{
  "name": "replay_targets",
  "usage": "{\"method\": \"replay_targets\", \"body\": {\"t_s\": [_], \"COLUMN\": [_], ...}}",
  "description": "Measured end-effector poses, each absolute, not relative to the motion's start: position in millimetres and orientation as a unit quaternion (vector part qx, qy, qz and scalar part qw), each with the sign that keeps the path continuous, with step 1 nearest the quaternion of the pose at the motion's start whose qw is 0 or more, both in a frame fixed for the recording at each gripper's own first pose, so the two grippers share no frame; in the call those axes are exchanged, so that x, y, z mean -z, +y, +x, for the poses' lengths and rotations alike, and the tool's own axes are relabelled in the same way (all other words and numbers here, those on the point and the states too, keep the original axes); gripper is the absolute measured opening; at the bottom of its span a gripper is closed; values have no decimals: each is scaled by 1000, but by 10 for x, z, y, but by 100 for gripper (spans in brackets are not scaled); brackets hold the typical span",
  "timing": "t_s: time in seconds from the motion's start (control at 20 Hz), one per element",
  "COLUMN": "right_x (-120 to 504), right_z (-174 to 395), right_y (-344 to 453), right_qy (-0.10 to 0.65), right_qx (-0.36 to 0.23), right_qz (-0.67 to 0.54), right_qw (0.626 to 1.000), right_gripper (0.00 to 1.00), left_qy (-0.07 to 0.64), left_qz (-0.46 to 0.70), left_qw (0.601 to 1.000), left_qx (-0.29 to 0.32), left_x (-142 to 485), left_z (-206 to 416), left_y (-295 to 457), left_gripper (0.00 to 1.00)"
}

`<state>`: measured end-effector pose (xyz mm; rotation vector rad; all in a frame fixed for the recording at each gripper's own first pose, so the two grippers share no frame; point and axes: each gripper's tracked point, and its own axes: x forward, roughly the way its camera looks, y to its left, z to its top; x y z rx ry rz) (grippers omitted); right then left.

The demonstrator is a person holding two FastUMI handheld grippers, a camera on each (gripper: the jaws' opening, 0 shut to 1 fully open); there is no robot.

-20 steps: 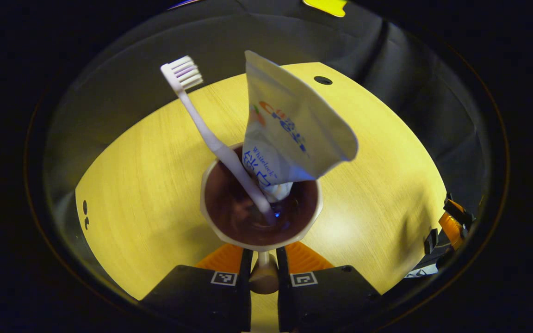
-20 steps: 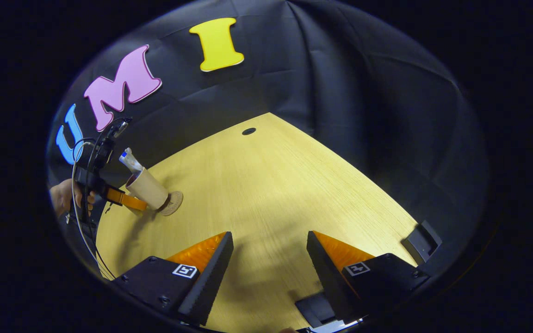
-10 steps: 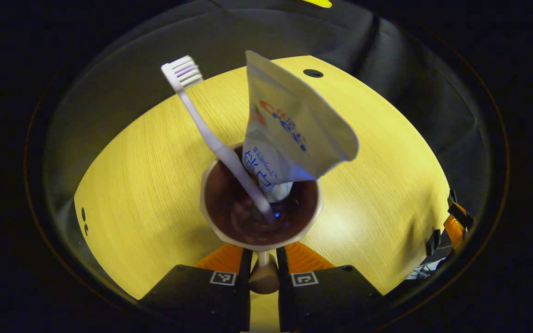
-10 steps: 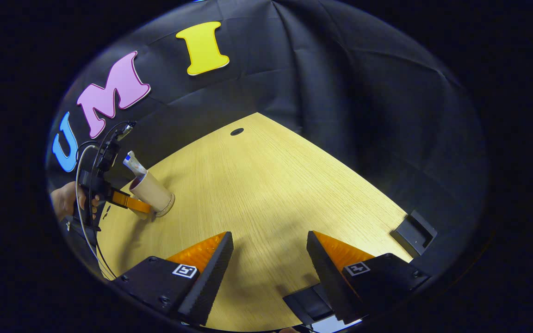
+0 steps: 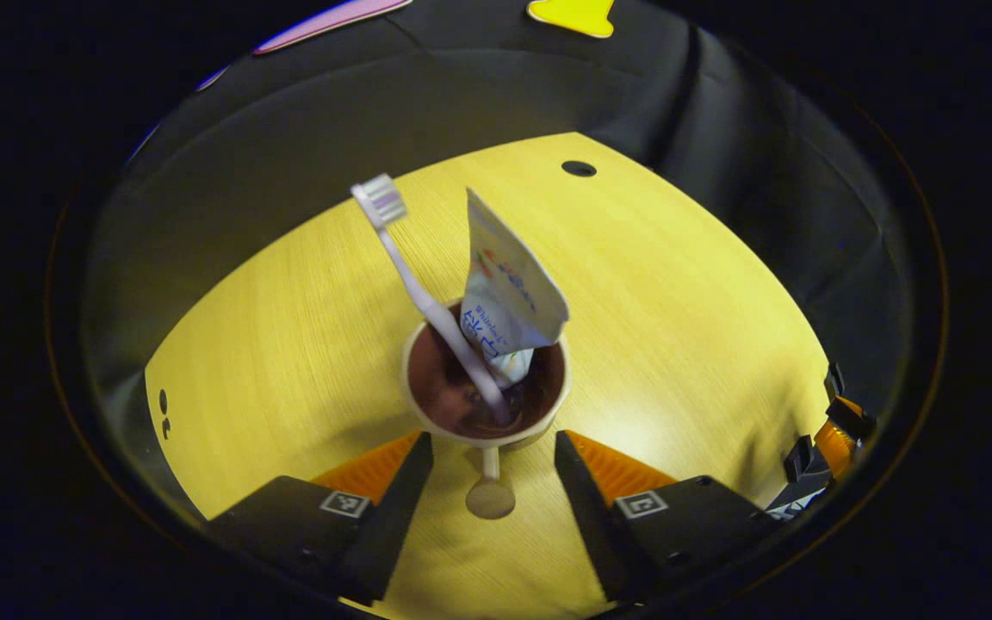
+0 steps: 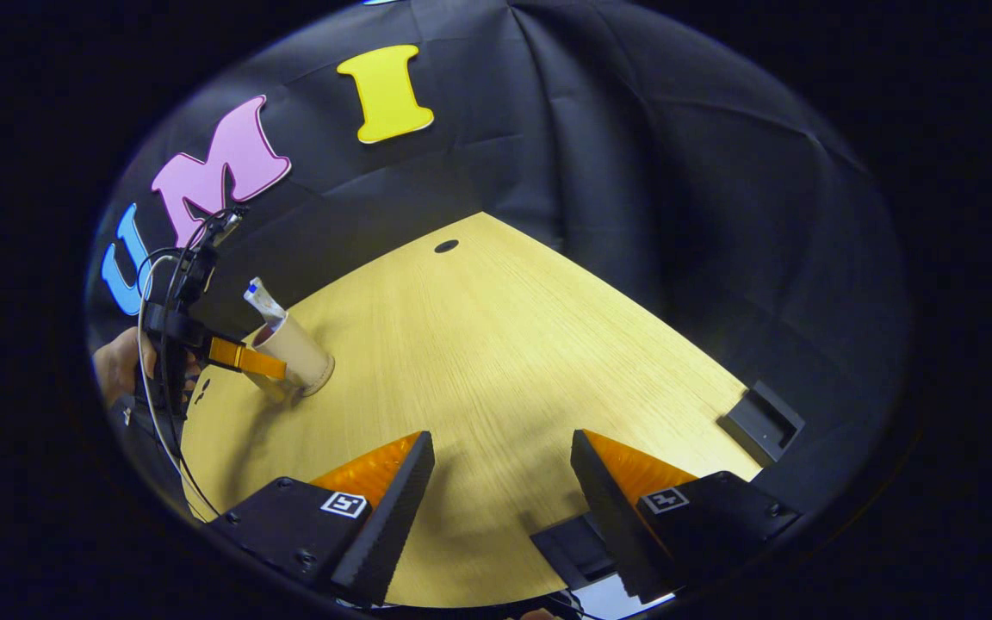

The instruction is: Put the toothbrush and toothpaste on the desktop into the cup, then pick up the cup and place it on the coaster on the desktop.

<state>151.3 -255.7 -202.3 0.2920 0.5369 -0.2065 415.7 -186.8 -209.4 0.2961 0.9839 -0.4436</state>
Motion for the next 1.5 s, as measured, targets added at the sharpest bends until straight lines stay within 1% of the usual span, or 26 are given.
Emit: {"method": "replay_targets", "body": {"t_s": [0.05,0.1,0.3,0.4,0.55,0.65,0.75,0.9,1.05,1.15,1.35,1.4,1.5], "right_x": [1955,1876,1438,1165,731,516,448,427,594,701,739,723,699], "right_z": [1515,1520,1565,1557,1481,1388,1222,903,564,361,132,98,49], "right_y": [-2525,-2497,-2274,-2126,-1832,-1617,-1396,-1016,-710,-579,-432,-419,-399], "right_qy": [259,253,223,204,170,149,145,138,142,152,150,148,145], "right_qx": [100,98,84,73,54,40,28,9,-4,-6,-3,-2,-2], "right_qz": [140,137,119,97,76,53,27,17,2,4,14,13,13], "right_qw": [951,953,964,971,981,987,989,990,990,988,989,989,989], "right_gripper": [98,98,98,98,98,98,98,98,98,98,98,98,98], "left_qy": [455,437,339,284,217,178,147,117,76,73,65,60,48], "left_qz": [134,126,114,114,103,76,32,-26,-41,-53,-85,-90,-88], "left_qw": [855,866,910,931,954,969,980,988,995,996,994,994,995], "left_qx": [209,207,208,199,177,156,126,93,51,28,-15,-17,-11], "left_x": [1973,1858,1116,756,313,87,-4,44,88,193,328,333,302], "left_z": [4127,4110,3932,3756,3325,2962,2560,1997,1543,1252,876,818,663], "left_y": [-1849,-1822,-1589,-1394,-1085,-888,-662,-374,49,274,597,631,602], "left_gripper": [96,100,99,99,99,99,99,99,99,100,99,97,98]}}
